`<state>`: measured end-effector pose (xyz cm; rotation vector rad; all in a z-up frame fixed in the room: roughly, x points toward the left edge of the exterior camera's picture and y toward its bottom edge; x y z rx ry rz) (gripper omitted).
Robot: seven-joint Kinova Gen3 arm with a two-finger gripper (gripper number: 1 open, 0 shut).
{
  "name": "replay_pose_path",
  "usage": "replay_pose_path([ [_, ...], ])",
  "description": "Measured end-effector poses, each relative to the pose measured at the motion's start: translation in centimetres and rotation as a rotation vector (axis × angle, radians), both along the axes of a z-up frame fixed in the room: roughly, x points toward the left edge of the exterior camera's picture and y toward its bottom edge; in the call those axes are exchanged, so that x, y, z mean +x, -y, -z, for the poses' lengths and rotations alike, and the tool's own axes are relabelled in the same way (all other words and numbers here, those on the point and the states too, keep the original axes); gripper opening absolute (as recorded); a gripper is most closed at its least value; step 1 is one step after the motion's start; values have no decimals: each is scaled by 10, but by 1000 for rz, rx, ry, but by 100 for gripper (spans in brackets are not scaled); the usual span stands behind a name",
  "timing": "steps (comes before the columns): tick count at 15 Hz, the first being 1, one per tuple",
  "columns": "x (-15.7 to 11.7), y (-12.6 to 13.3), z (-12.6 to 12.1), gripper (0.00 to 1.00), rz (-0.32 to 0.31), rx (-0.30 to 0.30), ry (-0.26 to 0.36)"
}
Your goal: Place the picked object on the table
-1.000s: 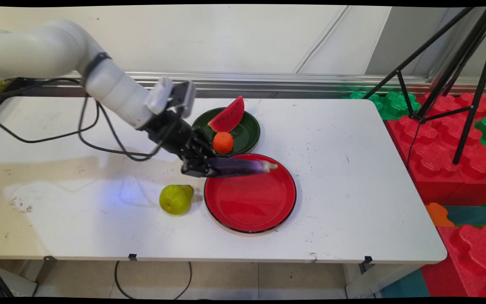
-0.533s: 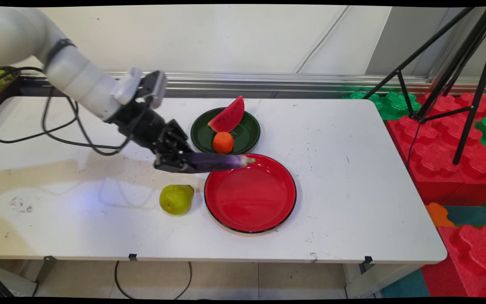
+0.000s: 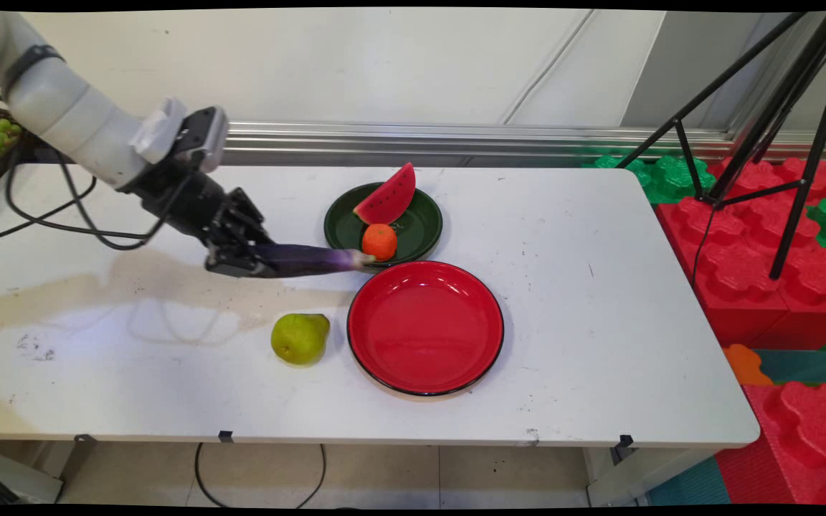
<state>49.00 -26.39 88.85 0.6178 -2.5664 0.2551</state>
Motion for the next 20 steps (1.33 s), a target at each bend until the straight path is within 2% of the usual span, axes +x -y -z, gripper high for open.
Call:
replay_pose_path([
  [6, 37, -4, 5, 0, -21, 2, 107],
  [10, 58, 3, 18, 0, -21, 1, 169],
  [15, 77, 18, 44, 0, -12, 18, 226],
  [20, 84, 35, 71, 0, -3, 34, 239],
])
